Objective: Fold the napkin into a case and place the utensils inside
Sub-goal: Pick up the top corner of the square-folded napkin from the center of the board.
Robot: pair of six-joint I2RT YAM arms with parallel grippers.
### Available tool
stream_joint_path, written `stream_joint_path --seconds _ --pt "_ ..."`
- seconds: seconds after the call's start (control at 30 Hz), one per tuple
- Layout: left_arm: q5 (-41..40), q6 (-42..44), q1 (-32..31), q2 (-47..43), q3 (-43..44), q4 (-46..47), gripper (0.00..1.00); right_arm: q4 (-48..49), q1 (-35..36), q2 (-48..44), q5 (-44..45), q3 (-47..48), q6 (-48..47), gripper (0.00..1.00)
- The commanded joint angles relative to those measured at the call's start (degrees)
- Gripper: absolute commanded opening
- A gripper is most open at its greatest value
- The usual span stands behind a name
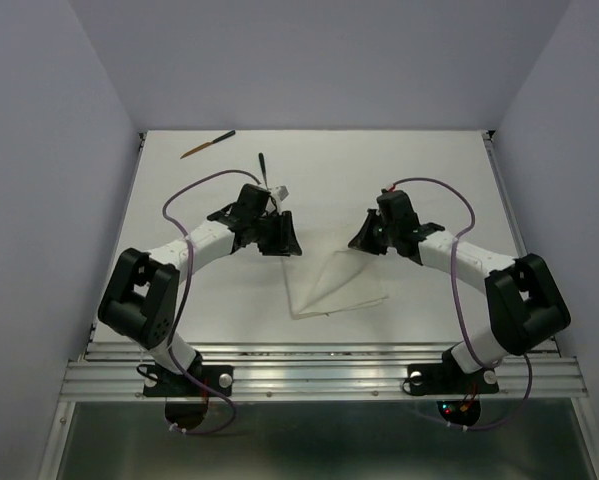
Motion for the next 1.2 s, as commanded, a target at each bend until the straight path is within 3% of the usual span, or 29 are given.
stream_joint_path --seconds 0.0,0.47,1.17 --pt "-2.51 -1.98 2.13 -5.65 -1.79 0.01 0.49 5.93 -0.44 4.49 -3.41 4.94 -1.71 0.01" --pt "-4.19 -4.1 6.97 -8.21 -3.9 0.44 0.46 6.04 1.23 17.33 -7.45 18.3 -4.35 0.01" --pt "-1.99 -4.8 6.97 -6.8 -0.92 -1.14 0.41 -3.81 3.42 20.94 -11.06 26.22 -10.94 0.01"
